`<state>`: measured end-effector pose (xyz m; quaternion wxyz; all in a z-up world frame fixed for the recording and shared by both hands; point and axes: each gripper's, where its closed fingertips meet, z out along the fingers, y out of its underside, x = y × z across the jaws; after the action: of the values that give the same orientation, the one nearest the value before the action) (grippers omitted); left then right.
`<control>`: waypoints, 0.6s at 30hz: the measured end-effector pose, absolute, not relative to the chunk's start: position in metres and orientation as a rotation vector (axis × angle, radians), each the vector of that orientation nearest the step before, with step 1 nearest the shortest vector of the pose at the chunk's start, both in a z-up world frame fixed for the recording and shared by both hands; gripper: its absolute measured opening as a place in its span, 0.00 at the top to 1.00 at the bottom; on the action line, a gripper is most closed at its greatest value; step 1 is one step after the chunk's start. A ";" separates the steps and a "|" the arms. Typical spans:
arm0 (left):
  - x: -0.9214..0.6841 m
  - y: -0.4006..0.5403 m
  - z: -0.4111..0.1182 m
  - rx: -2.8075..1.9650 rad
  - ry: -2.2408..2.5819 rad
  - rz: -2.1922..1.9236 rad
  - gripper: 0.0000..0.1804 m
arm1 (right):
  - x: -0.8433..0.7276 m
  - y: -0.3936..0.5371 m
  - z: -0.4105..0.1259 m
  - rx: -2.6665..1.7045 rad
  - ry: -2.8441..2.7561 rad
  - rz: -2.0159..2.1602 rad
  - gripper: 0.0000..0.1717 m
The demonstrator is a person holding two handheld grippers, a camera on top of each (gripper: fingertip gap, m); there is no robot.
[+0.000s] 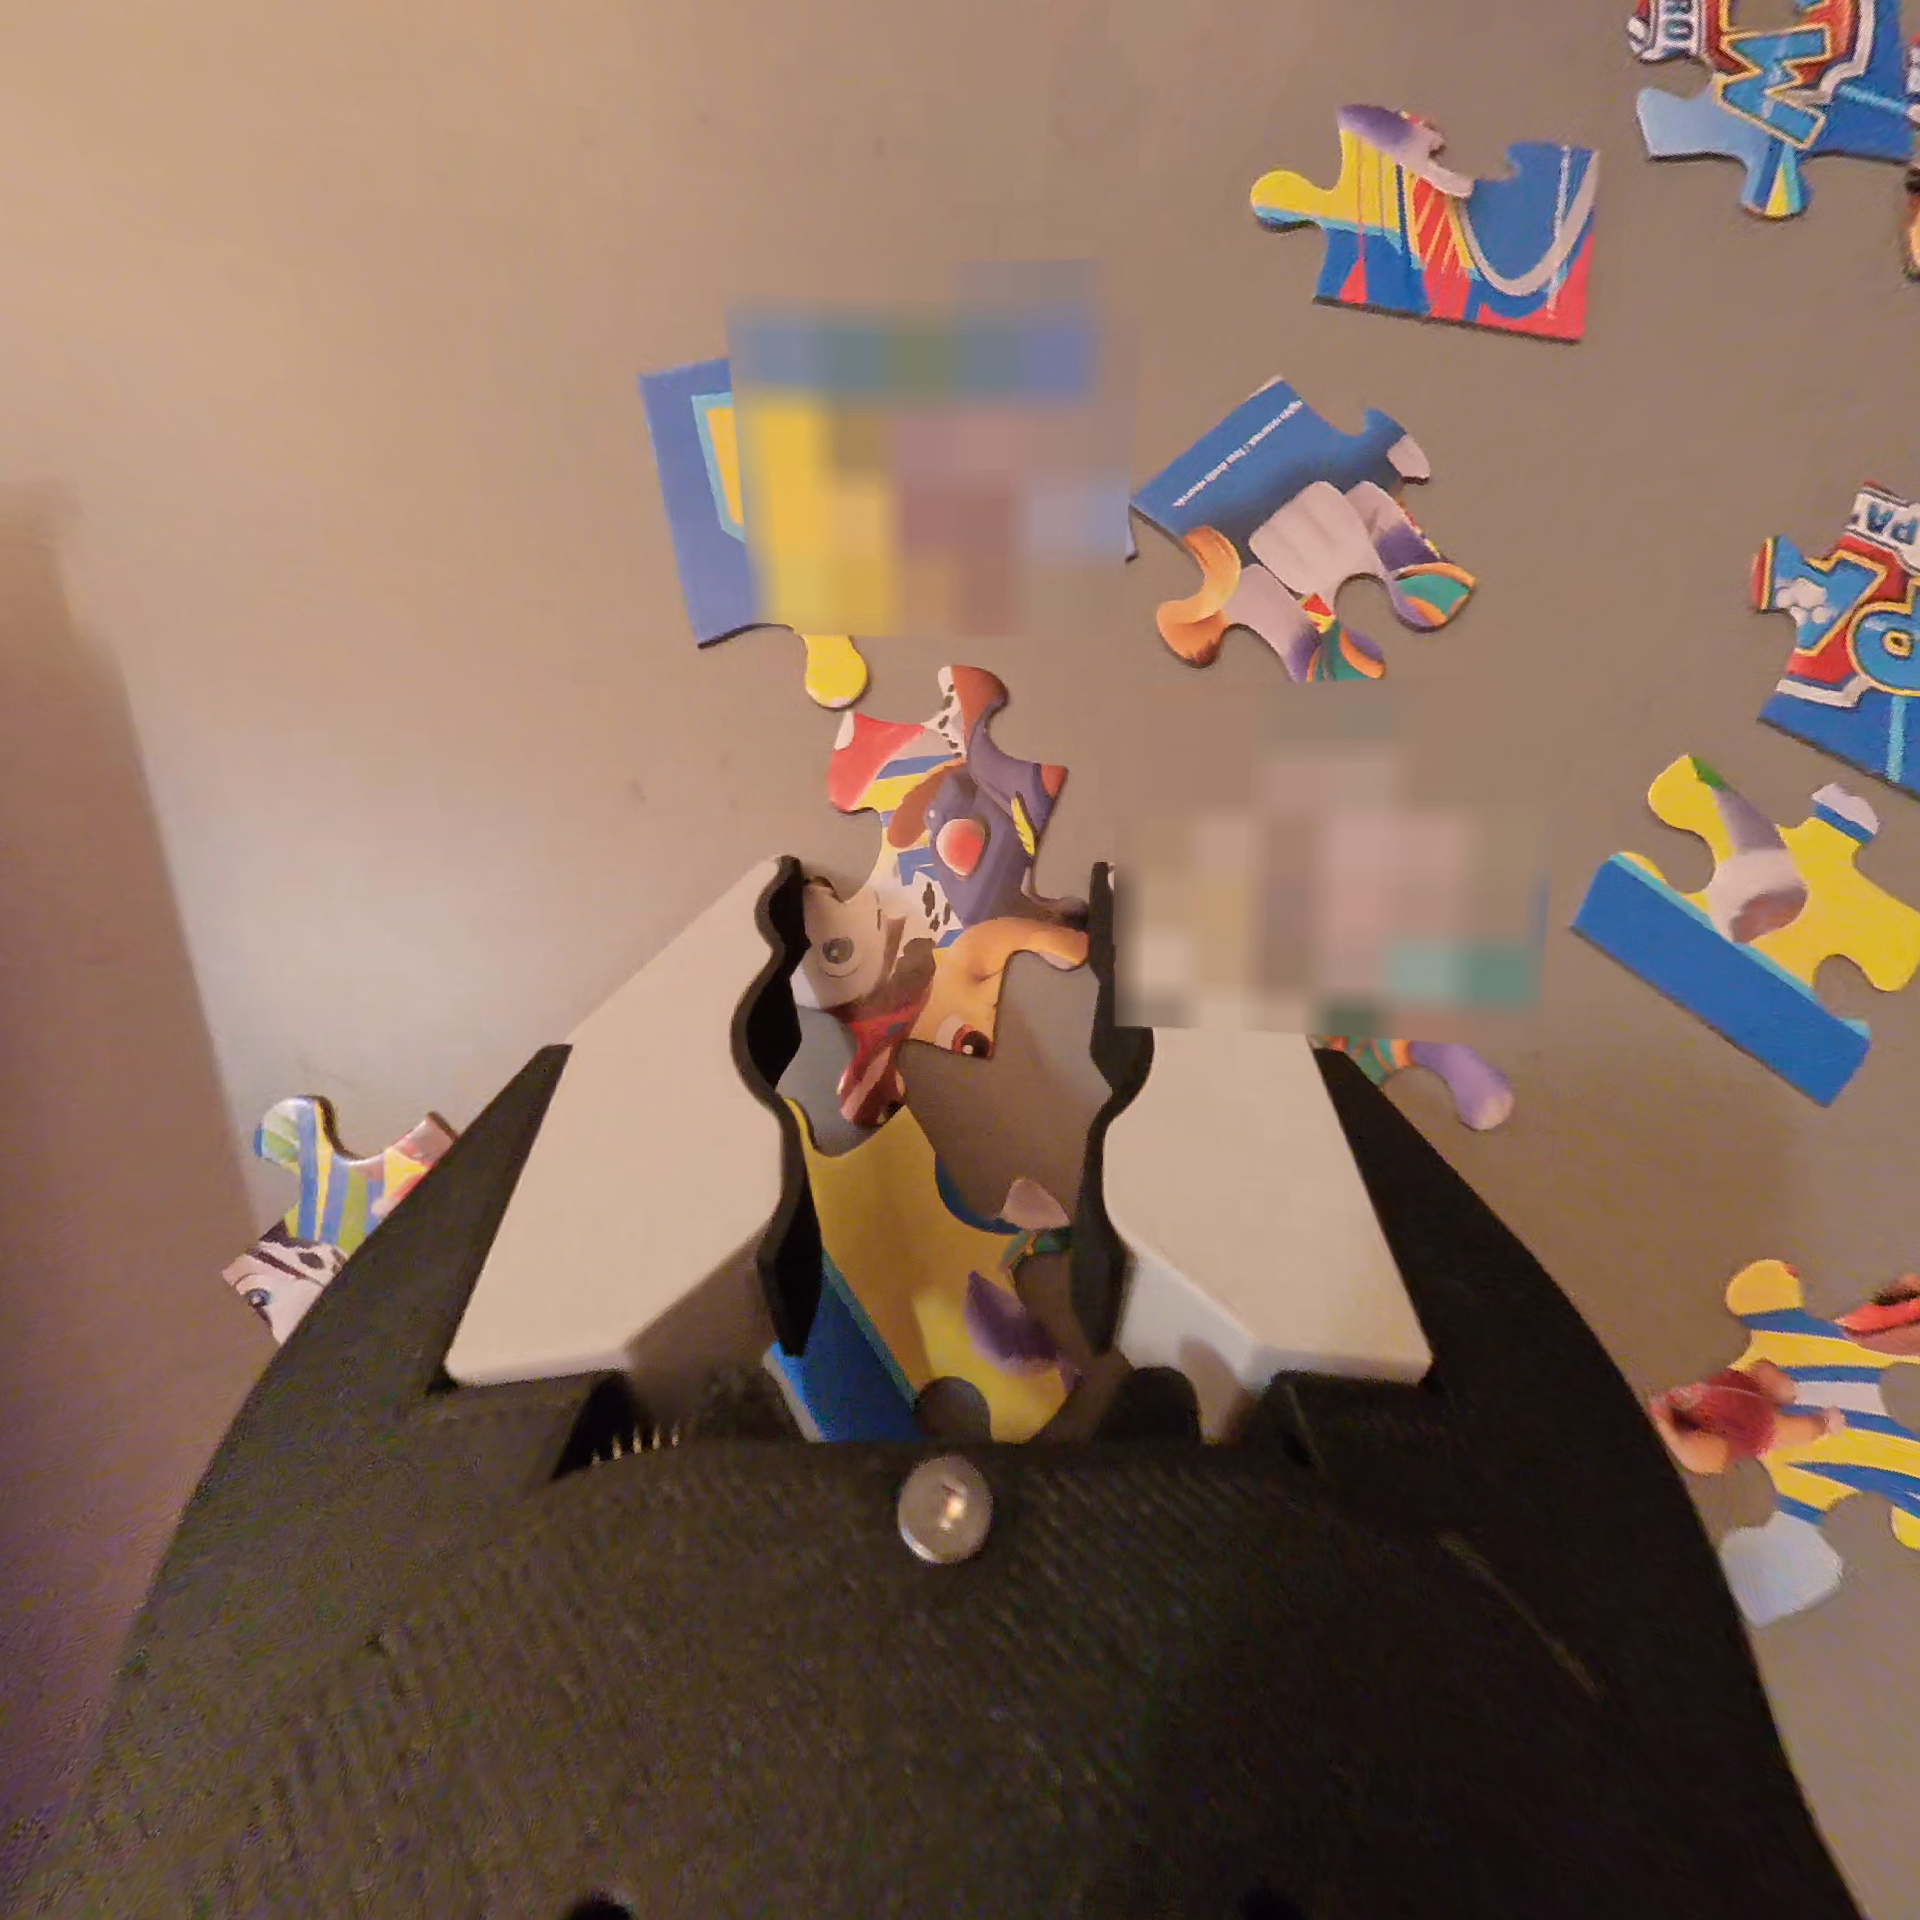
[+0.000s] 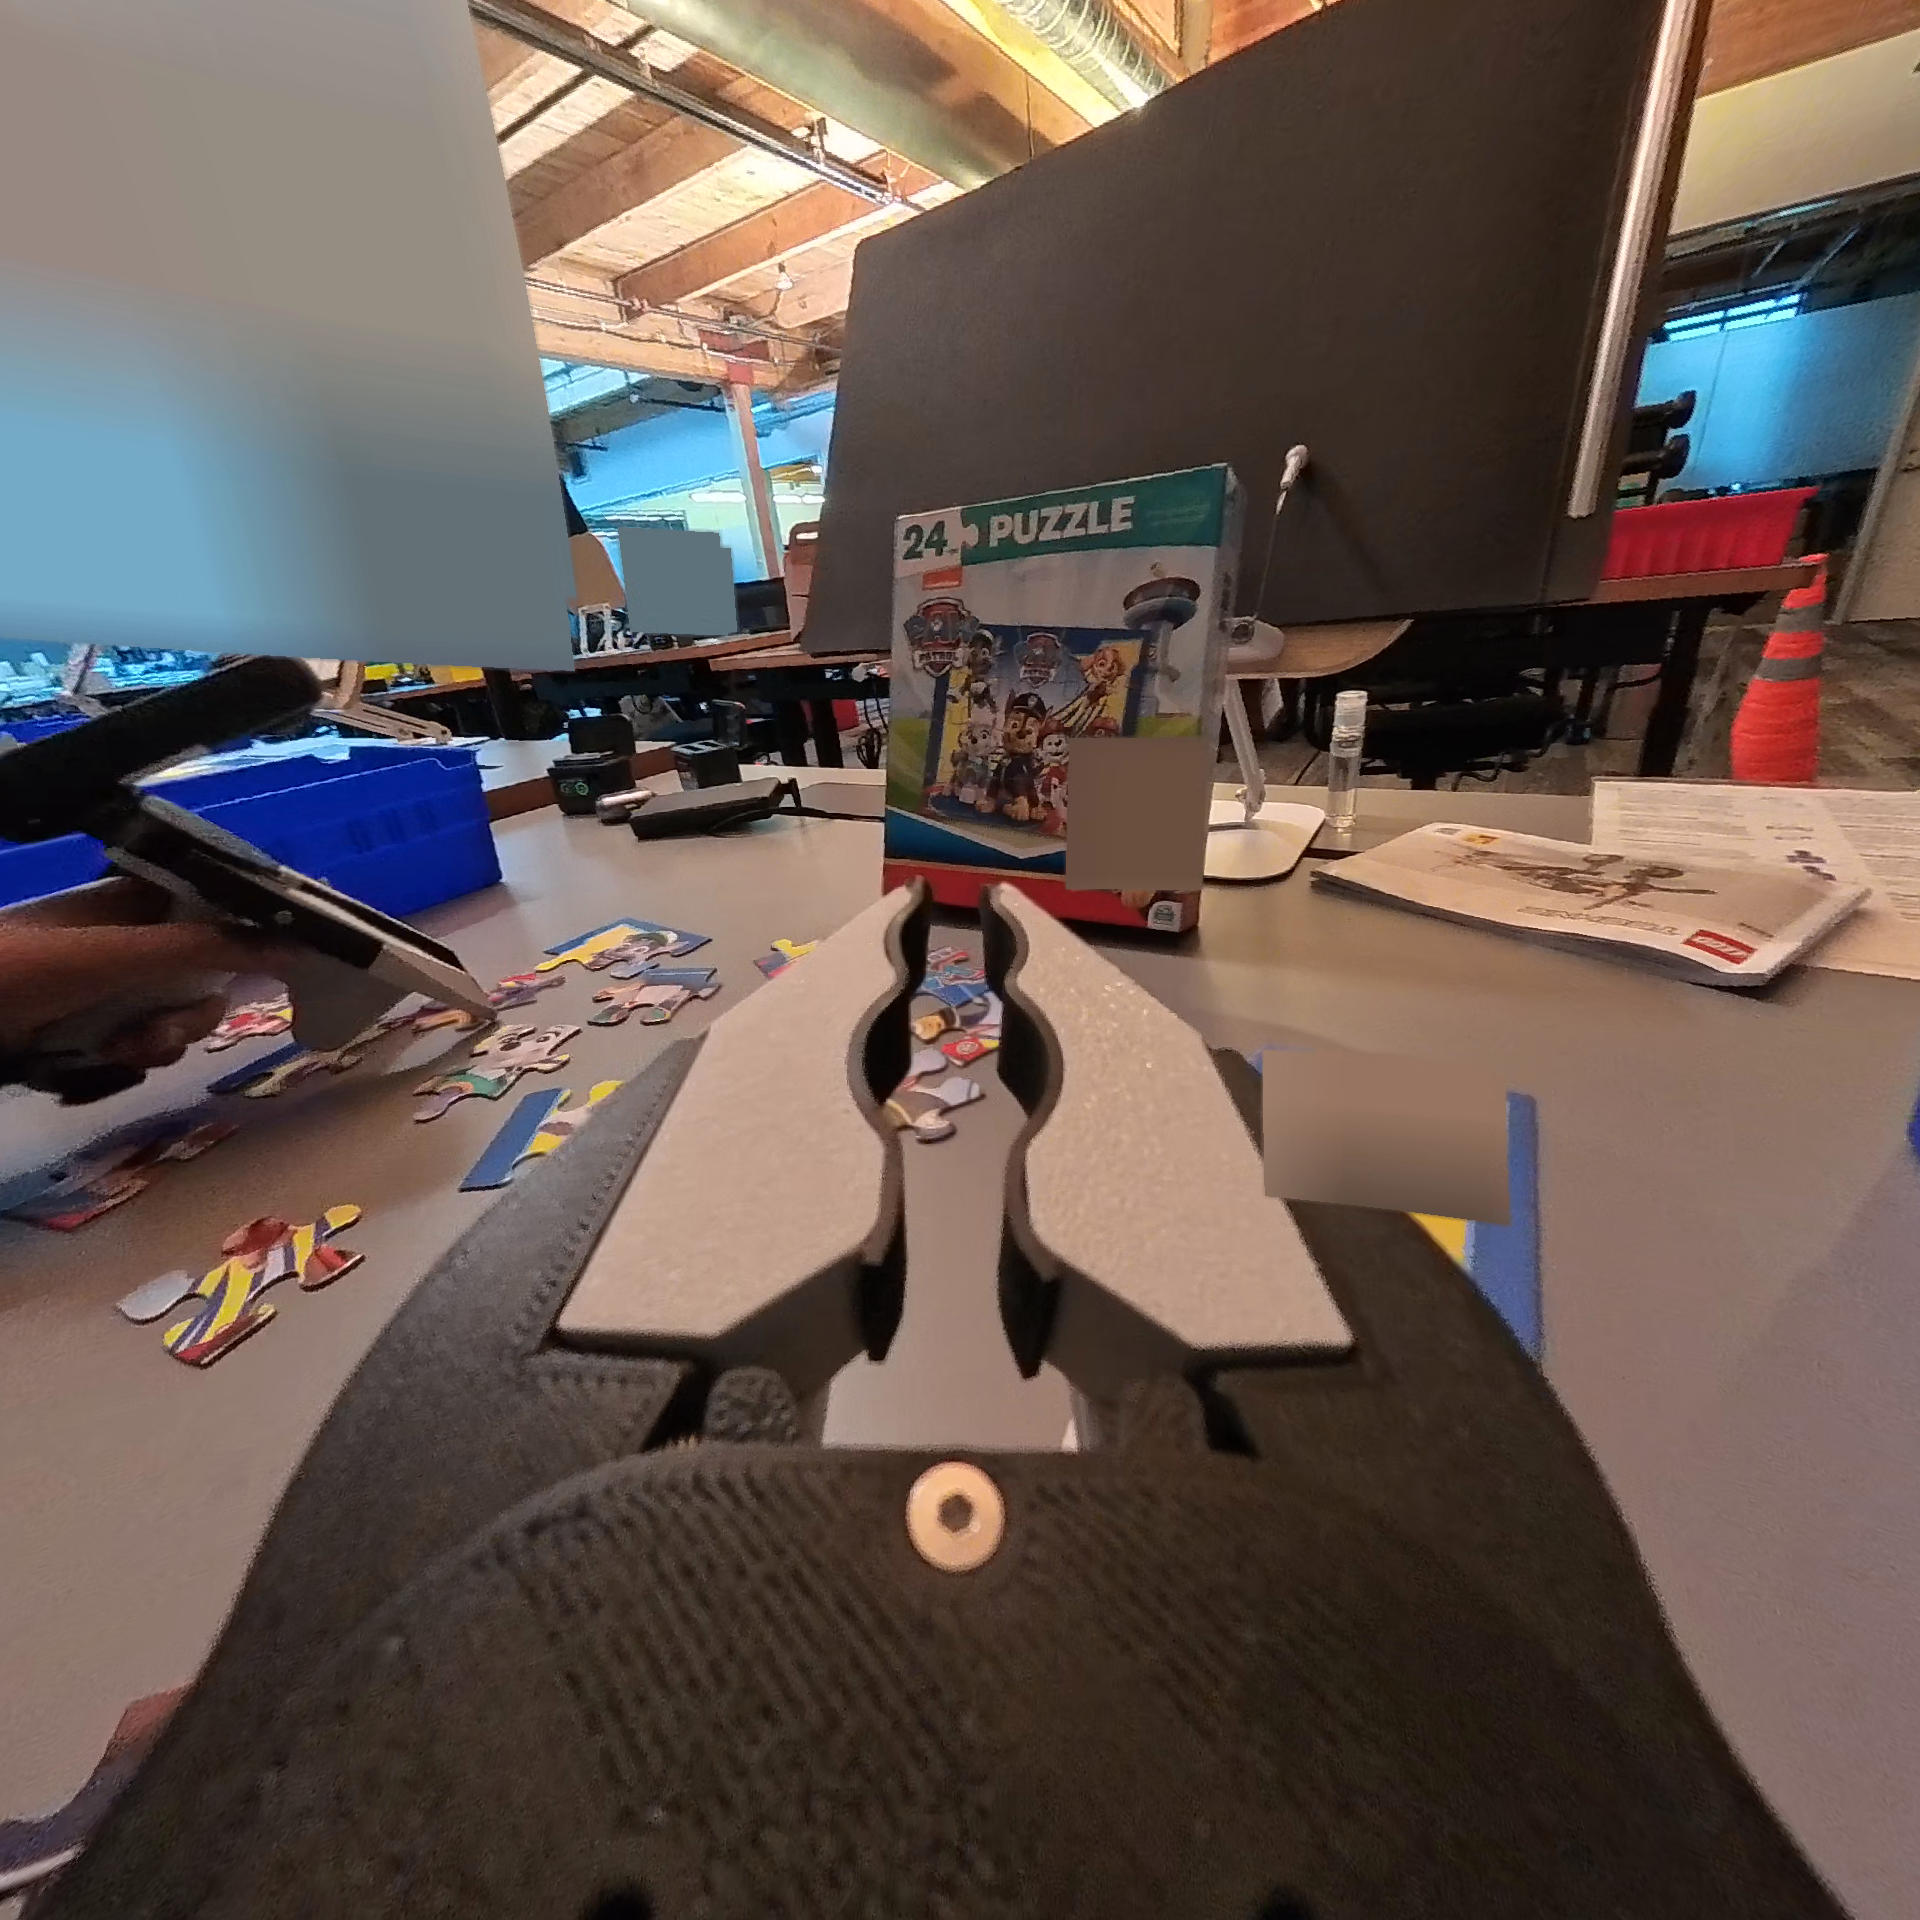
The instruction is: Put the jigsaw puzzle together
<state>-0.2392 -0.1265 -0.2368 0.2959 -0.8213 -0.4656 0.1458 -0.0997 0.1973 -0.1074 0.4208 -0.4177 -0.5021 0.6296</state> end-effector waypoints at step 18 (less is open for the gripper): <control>-0.203 -0.036 -0.191 -2.093 -0.911 -0.005 0.74 | -0.110 -0.002 -0.116 -0.940 -1.998 1.733 0.88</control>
<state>-0.2025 -0.0359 -0.1915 0.4164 -0.8337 -0.3628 -0.0020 -0.1101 -0.0020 -0.1164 0.1663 -0.3301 -0.7019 0.6088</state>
